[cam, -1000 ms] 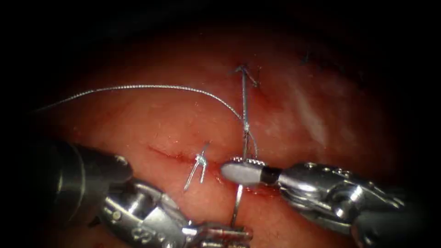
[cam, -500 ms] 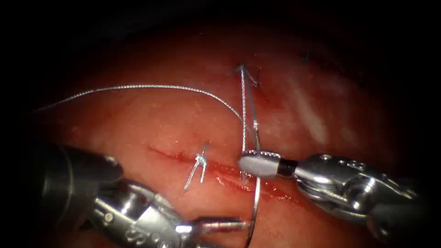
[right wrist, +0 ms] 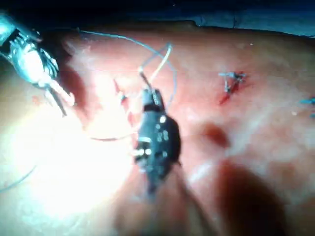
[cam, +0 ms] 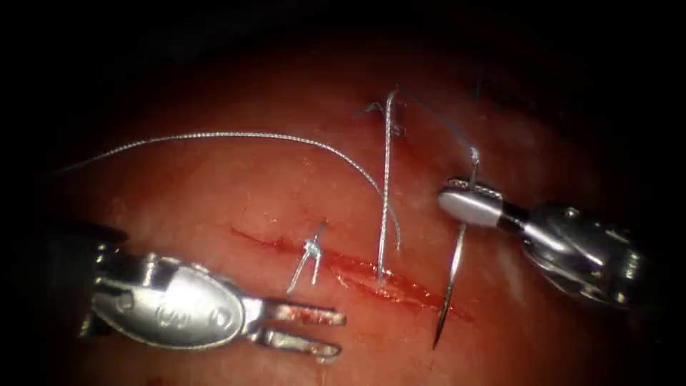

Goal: Wound Closure

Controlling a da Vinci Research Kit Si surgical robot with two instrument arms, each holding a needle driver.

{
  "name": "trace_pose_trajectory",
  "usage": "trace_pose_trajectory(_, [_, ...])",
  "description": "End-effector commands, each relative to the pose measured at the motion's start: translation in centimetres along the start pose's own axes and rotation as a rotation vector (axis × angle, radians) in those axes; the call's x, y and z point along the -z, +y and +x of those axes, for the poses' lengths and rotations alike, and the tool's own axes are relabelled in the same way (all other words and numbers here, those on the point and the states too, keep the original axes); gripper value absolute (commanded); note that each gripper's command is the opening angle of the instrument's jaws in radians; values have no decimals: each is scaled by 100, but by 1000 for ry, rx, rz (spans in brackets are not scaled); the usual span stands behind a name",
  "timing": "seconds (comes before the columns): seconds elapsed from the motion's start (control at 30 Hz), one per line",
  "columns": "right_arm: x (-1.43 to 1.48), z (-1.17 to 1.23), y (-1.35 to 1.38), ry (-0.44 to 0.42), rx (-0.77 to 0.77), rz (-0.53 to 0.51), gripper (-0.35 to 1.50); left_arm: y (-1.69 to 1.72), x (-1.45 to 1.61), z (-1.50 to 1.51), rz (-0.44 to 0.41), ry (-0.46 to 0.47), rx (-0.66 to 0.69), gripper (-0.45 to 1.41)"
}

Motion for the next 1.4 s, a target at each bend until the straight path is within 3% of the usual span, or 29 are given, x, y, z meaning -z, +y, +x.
trace_pose_trajectory(0.03, [-9,-4,0,21,51,-7,-35,-7,-13,-12,-8,-40,70,-42])
trace_pose_trajectory(0.33, [-8,-1,-4,60,132,-10,-35,-27,-39,-38,-43,-121,250,-45])
trace_pose_trajectory(0.67, [-10,-3,-14,81,190,-10,-35,-41,-70,-56,-76,-288,234,-45])
trace_pose_trajectory(1.03, [-16,-4,-23,92,321,0,-35,-76,-87,-67,-82,-372,228,-45])
trace_pose_trajectory(1.4, [-16,-3,-23,101,361,9,-35,-70,-96,-89,-128,-454,211,-45])
